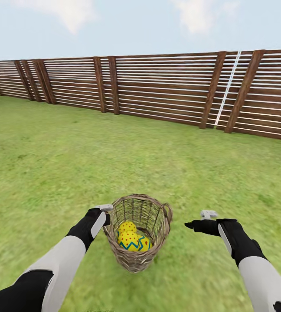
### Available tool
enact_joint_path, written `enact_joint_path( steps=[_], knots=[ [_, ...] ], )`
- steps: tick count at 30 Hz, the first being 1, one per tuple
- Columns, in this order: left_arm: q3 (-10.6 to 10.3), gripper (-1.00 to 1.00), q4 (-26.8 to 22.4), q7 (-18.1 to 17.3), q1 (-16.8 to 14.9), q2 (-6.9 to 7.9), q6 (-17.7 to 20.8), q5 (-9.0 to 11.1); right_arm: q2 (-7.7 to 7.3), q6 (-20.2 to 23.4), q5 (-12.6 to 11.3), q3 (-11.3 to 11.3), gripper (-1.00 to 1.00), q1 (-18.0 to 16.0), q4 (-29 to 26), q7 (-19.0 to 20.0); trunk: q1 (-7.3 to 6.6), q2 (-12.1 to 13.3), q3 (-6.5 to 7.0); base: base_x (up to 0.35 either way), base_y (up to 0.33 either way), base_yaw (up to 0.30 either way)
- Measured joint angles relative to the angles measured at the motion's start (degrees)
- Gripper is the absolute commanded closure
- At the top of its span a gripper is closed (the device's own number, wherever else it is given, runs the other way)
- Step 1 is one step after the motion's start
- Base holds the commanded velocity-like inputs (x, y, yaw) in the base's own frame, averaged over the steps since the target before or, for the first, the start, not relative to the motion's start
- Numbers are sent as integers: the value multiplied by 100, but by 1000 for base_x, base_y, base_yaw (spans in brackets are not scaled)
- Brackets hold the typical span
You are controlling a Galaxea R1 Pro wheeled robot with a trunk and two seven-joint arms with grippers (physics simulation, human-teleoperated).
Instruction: Take the three Easter eggs out of the wicker basket on the lawn in the garden, then place them on the lawn next to a single tree (choose any tree) so that all three eggs are next to the same tree and none are left in the basket.
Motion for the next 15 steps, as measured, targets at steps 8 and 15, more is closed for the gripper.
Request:
enact_joint_path(
  steps=[8, 15],
  knots=[
    [0, 100, 0, 0, 0, 0, 1, 1, -2, 0, 0, 1, -100, 0, 0, 0, -176, 321, 144, 0, 0, 294],
    [1, 100, -5, 0, 0, 3, -1, 2, -7, 0, 0, 0, -100, 0, 0, 0, -330, 602, 269, 0, 0, 294]
  ],
)
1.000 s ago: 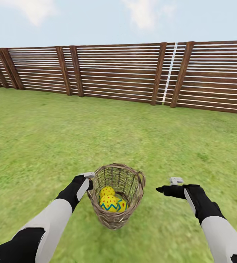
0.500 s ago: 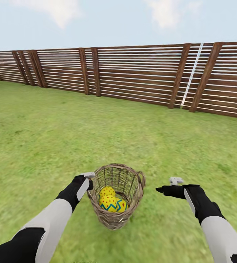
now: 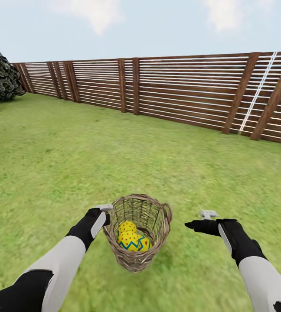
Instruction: Take the three Easter eggs out of the wicker basket on the lawn in the garden, then place them on the lawn next to a single tree (choose any tree) so that all three eggs are next to the same tree and none are left in the basket.
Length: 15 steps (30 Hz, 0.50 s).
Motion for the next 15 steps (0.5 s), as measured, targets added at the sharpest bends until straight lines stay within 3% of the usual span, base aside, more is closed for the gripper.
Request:
enact_joint_path(
  steps=[10, 15],
  knots=[
    [-1, 100, -3, 0, 0, 4, 3, -10, 0, 0, 0, -2, -100, 0, 0, 0, -220, 401, 180, 0, 0, 291],
    [3, 100, -2, -2, -2, 4, -11, 23, 14, -2, -10, 8, -100, 2, 21, -7, -330, 602, 269, 0, 0, 33]
  ],
)
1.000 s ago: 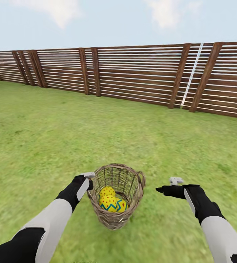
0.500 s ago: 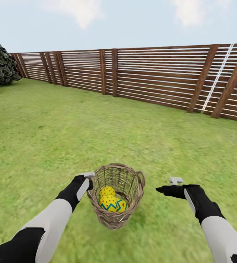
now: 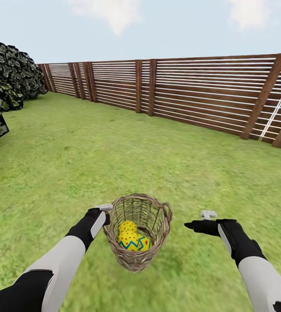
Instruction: Take the three Easter eggs out of the wicker basket on the lawn in the garden, then place them on the lawn next to a single tree (choose any tree) so that all three eggs are next to the same tree and none are left in the basket.
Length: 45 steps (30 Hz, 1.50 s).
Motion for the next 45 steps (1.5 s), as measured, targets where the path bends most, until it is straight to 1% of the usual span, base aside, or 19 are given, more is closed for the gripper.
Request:
enact_joint_path(
  steps=[4, 6, 7, 8, 11, 14, 17, 19, 21, 22, 23, 25, 29, 31, 38, 39, 41, 43, 45],
  knots=[
    [-3, 100, 1, 2, 0, 0, 8, -23, -19, -80, 1, 1, -100, 0, 65, -65, -88, 160, 72, 0, 0, 0],
    [-4, 100, 2, -4, 1, 0, 9, -18, -30, -94, 0, 2, -100, 9, 114, -391, -132, 241, 107, 0, 0, 0],
    [-3, 100, 1, -6, 0, 0, 8, -15, -11, -227, -9, 4, -100, 33, 219, -582, -154, 281, 125, 0, 0, 0],
    [-3, 100, 1, -7, 0, 0, 8, -17, -1, -429, -13, 10, -100, 45, 395, -648, -176, 321, 143, 0, 0, 0],
    [-4, 100, 2, -6, 1, -5, 9, -10, -22, -1217, 3, 33, -100, 61, 1367, -729, -241, 441, 197, 0, 0, 0],
    [-6, 100, -5, 0, 1, 0, 17, -42, -21, -2442, -7, 40, -100, 79, 2320, -790, -307, 562, 250, 0, 0, 2],
    [4, 100, -11, 0, 1, 2, -4, 29, -1, -3564, -18, 42, -100, 96, 3097, -786, -373, 682, 305, 0, 0, 209],
    [1, 100, -10, 4, 2, 13, 22, -55, -12, -3759, -16, 48, -100, 138, 3483, -801, -417, 762, 340, 0, 0, 287],
    [6, 100, -11, 4, 2, 12, 9, -2, 12, -4139, 5, 61, -100, 388, 3763, -892, -461, 842, 376, 0, 0, 290],
    [8, 100, -13, 1, 1, 11, 5, 0, 15, -4293, 10, 53, -100, 508, 3794, -1050, -483, 882, 394, 0, 0, 291],
    [4, 100, -11, 2, 2, 11, 14, -20, 16, -4379, 26, 51, -100, 605, 3802, -1212, -505, 923, 412, 0, 0, 291],
    [4, 100, -10, 0, 2, 10, 12, -12, 18, -4418, 22, 47, -100, 655, 3809, -1297, -549, 1003, 448, 0, 0, 291],
    [10, 100, -67, 2, 2, 19, 28, -43, 34, -4421, 40, 66, -100, 780, 4029, -1310, -637, 1163, 520, 0, 0, 291],
    [15, 100, -72, 1, 2, 19, 15, -3, 35, -4421, 52, 65, -100, 813, 4042, -1310, -681, 1243, 556, 0, 0, 291],
    [12, 100, -72, 3, 2, 19, 22, -20, 43, -4429, 161, 82, -100, 849, 4050, -1310, -835, 1524, 682, 0, 0, 291],
    [12, 100, -72, 3, 2, 19, 22, -18, 56, -4429, 187, 89, -100, 903, 4051, -1310, -857, 1564, 700, 0, 0, 291],
    [13, 100, -72, 3, 2, 19, 21, -17, 156, -4429, 205, 85, -100, 960, 4050, -1310, -901, 1645, 736, 0, 0, 257],
    [8, 100, -70, 5, 1, 19, 34, -70, 181, -4430, 198, 83, -100, 1028, 4050, -1312, -945, 1725, 772, 0, 0, 55],
    [15, 100, -69, 2, 1, 18, 12, 7, 184, -4430, 167, 82, -100, 1043, 4055, -1315, -989, 1805, 808, 0, 0, 9]
  ],
)
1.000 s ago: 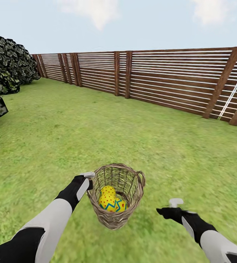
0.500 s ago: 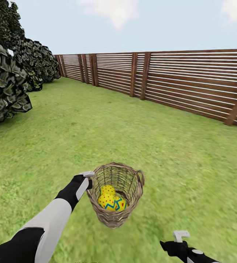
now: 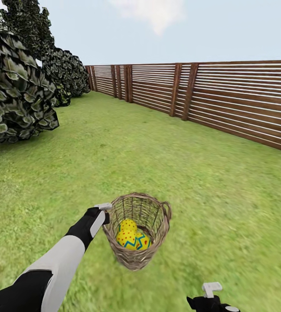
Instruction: Take the three Easter eggs out of the wicker basket on the lawn in the garden, then place them on the lawn next to a single tree (choose any tree) so that all three eggs are next to the same tree and none are left in the basket.
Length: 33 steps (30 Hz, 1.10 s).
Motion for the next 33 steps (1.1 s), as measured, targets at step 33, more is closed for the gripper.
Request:
enact_joint_path(
  steps=[33],
  knots=[
    [5, 100, -2, 2, 2, 10, 9, -30, 255, -118, -31, 0, -100, 389, 3, -196, -725, 1324, 542, 0, 0, 256]
  ],
)
